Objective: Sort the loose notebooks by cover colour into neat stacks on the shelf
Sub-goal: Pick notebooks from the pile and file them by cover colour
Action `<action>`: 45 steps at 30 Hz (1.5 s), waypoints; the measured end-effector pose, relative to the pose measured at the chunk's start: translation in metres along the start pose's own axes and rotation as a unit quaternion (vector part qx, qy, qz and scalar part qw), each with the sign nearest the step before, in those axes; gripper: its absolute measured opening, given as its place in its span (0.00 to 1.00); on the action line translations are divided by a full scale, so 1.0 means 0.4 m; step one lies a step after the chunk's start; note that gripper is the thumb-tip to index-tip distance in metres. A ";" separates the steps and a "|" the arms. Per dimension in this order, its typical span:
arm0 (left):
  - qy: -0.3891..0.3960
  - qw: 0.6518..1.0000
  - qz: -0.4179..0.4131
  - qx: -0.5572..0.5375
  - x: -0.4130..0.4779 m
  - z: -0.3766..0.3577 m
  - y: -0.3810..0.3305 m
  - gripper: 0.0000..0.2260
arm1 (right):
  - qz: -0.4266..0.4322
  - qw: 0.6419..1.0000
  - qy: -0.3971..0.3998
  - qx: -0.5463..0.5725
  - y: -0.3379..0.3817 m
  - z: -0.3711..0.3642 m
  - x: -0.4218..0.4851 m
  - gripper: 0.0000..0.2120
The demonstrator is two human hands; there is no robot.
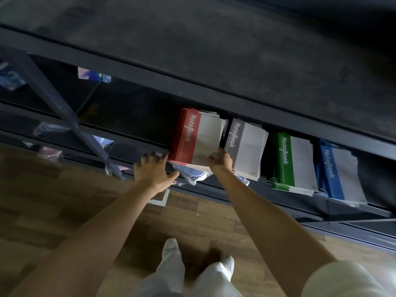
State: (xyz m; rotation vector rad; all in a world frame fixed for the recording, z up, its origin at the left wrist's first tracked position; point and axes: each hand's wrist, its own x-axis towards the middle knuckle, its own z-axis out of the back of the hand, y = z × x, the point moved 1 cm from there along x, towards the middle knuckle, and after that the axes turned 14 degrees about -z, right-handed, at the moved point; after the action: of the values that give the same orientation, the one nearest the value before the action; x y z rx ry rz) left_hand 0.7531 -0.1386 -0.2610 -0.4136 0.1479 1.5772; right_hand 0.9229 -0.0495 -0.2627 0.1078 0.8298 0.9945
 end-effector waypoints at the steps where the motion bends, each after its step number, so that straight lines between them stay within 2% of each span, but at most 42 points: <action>1: -0.001 1.000 -0.004 -0.001 -0.004 -0.002 -0.004 0.33 | 0.013 1.000 0.006 -0.009 -0.006 0.001 -0.006 0.23; 5: -0.016 1.000 -0.014 0.003 -0.028 -0.010 -0.023 0.33 | 0.052 0.997 0.024 -0.049 -0.045 0.014 -0.041 0.28; 10: -0.032 0.999 -0.017 0.018 -0.079 -0.009 -0.071 0.32 | 0.112 0.970 -0.015 -0.214 -0.131 0.045 -0.096 0.28; 20: -0.089 0.994 -0.060 0.025 -0.266 -0.024 -0.291 0.30 | 0.116 0.951 -0.065 -0.279 -0.394 0.188 -0.273 0.29; 27: -0.098 0.981 -0.149 0.072 -0.431 -0.036 -0.521 0.31 | 0.105 0.952 -0.130 -0.256 -0.591 0.349 -0.437 0.29; 31: -0.142 0.966 -0.200 0.081 -0.477 0.029 -0.642 0.31 | 0.096 0.953 -0.173 -0.231 -0.635 0.479 -0.488 0.29; 38: -0.204 0.944 -0.245 0.080 -0.454 0.233 -0.783 0.31 | 0.094 0.947 -0.255 -0.169 -0.581 0.718 -0.515 0.28; 45: -0.234 0.932 -0.265 0.086 -0.293 0.367 -0.846 0.31 | 0.097 0.938 -0.294 -0.153 -0.471 0.858 -0.423 0.27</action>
State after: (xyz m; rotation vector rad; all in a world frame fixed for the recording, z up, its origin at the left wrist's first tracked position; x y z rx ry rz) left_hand 1.0617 -0.1781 -0.0305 0.0712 -0.1815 1.0762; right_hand 1.2354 -0.1922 -0.0100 0.2096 0.1113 1.1827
